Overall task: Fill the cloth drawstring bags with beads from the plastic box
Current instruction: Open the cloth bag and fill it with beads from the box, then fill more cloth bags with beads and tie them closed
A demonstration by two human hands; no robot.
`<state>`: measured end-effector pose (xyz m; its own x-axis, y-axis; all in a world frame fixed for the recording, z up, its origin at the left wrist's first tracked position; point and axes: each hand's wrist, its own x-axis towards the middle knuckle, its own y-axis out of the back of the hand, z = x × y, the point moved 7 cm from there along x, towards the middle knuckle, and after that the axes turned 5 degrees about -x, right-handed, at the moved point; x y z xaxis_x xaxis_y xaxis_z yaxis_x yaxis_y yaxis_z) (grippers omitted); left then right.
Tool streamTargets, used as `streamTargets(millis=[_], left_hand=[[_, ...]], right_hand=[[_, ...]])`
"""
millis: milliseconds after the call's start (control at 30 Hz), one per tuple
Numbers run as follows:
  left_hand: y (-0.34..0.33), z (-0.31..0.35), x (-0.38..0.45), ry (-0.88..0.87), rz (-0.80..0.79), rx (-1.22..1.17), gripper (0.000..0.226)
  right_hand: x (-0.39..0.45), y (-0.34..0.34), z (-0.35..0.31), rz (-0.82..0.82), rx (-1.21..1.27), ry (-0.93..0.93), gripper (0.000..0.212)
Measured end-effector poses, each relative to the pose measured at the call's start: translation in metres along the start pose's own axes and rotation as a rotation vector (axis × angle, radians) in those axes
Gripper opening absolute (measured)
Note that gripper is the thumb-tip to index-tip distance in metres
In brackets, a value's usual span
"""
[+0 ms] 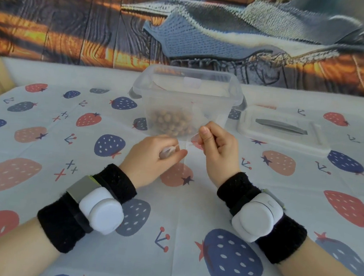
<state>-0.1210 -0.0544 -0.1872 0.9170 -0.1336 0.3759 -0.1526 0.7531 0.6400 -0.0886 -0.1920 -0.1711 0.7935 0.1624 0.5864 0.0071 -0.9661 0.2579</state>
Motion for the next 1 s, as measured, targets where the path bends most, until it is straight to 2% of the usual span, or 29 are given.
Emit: streamTargets(millis=[133,300,467,567,633,700,800,900,1000], left_hand=[[-0.015,0.027,0.022,0.007,-0.013,-0.007,0.045],[-0.058,0.063,0.055,-0.012,-0.127,-0.088,0.041],[-0.103,0.088,0.082,0.009,-0.221,-0.234,0.025],[-0.116,0.088,0.089,0.051,-0.155,-0.301,0.028],[-0.127,0.091,0.088,0.064,-0.149,-0.343,0.028],[-0.134,0.089,0.087,0.062,-0.17,-0.344,0.025],[-0.14,0.096,0.093,0.018,-0.199,-0.316,0.026],[-0.137,0.105,0.099,-0.02,-0.184,-0.299,0.027],[-0.127,0.11,0.102,-0.05,-0.148,-0.286,0.026]], right_hand=[[0.016,0.034,-0.015,-0.002,-0.062,0.053,0.031],[0.029,0.094,-0.006,0.057,-0.143,0.01,0.034],[0.047,0.154,0.017,-0.018,-0.212,-0.245,0.039],[0.067,0.189,0.032,-0.126,-0.38,-0.425,0.041],[0.081,0.213,0.039,-0.159,-0.504,-0.482,0.042],[0.1,0.236,0.045,-0.099,-0.587,-0.489,0.042],[0.123,0.289,0.052,0.148,-0.682,-0.505,0.034],[0.114,0.34,0.071,0.356,-0.723,-0.608,0.024],[0.076,0.361,0.107,0.31,-0.773,-0.763,0.029]])
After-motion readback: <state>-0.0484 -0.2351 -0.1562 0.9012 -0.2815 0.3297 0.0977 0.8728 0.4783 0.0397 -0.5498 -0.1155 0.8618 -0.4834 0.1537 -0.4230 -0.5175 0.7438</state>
